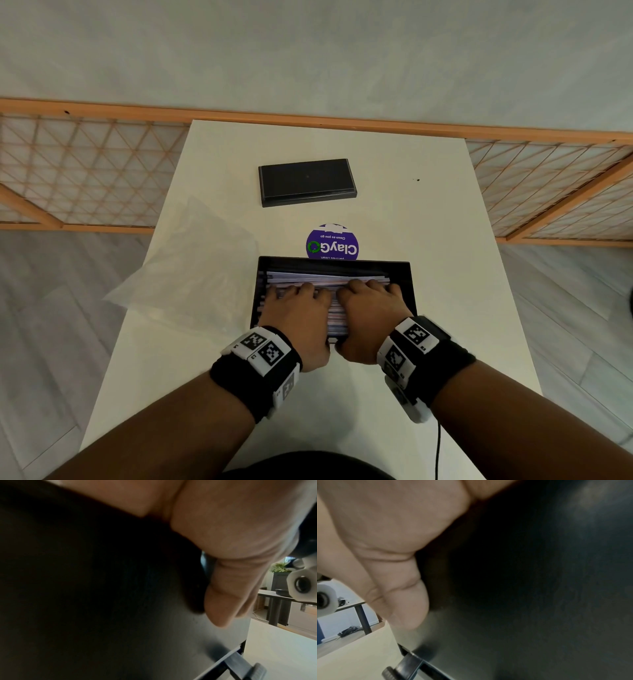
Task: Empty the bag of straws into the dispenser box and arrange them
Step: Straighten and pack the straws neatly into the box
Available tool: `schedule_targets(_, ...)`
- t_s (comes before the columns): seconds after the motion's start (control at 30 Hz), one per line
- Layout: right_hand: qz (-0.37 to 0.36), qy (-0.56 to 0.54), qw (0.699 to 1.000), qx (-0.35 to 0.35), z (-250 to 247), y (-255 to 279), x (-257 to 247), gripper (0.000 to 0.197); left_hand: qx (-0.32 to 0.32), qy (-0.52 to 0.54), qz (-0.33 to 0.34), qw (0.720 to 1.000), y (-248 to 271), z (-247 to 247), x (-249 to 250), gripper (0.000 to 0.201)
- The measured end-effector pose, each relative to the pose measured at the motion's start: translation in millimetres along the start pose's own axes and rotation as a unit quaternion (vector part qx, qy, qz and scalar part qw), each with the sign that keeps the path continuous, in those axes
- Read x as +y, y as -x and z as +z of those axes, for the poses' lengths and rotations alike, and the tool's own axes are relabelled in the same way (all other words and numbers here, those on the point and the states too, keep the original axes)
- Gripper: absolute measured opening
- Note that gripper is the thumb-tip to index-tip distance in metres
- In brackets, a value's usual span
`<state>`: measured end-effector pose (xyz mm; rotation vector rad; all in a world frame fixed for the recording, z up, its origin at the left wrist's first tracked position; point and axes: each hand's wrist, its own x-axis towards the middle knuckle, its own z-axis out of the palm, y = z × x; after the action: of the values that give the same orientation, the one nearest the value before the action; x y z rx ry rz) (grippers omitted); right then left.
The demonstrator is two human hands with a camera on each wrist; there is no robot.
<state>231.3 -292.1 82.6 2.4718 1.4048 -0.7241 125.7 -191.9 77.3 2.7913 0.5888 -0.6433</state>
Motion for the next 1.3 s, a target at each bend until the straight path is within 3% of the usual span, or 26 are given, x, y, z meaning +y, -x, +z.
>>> schedule_targets(0.3,-0.002,-0.002,1.0,0.004,1.3,-1.1,-0.8,0.087,0.014,0.009,0.034,0.999,-1.2,-0.1,5.5,0.078)
schedule_targets(0.5,0.031,0.016,0.999,0.006,1.4,3.9,4.9,0.07,0.043,-0.011,0.006,0.999,3.7,6.0,-16.5,0.06)
schedule_targets(0.6,0.04,0.013,0.999,0.014,3.6,4.2,1.1,0.066,0.05,-0.024,0.005,0.998,5.8,9.1,-19.9,0.062)
schedule_targets(0.87,-0.049,-0.026,0.998,0.013,2.7,6.1,-10.6,0.058,0.057,-0.04,0.018,0.997,10.6,10.4,-9.7,0.061)
schedule_targets(0.97,-0.003,-0.028,0.999,0.038,8.3,12.1,1.3,0.067,0.055,-0.054,0.013,0.997,11.1,12.0,-10.4,0.062)
schedule_targets(1.07,0.052,0.009,0.999,0.014,12.4,14.5,0.9,0.076,0.037,-0.06,0.006,0.997,9.6,9.9,-7.3,0.068)
schedule_targets(1.3,0.024,0.045,0.999,0.0,9.4,13.4,-15.3,0.069,0.018,-0.029,0.018,0.999,9.9,3.2,-5.6,0.06)
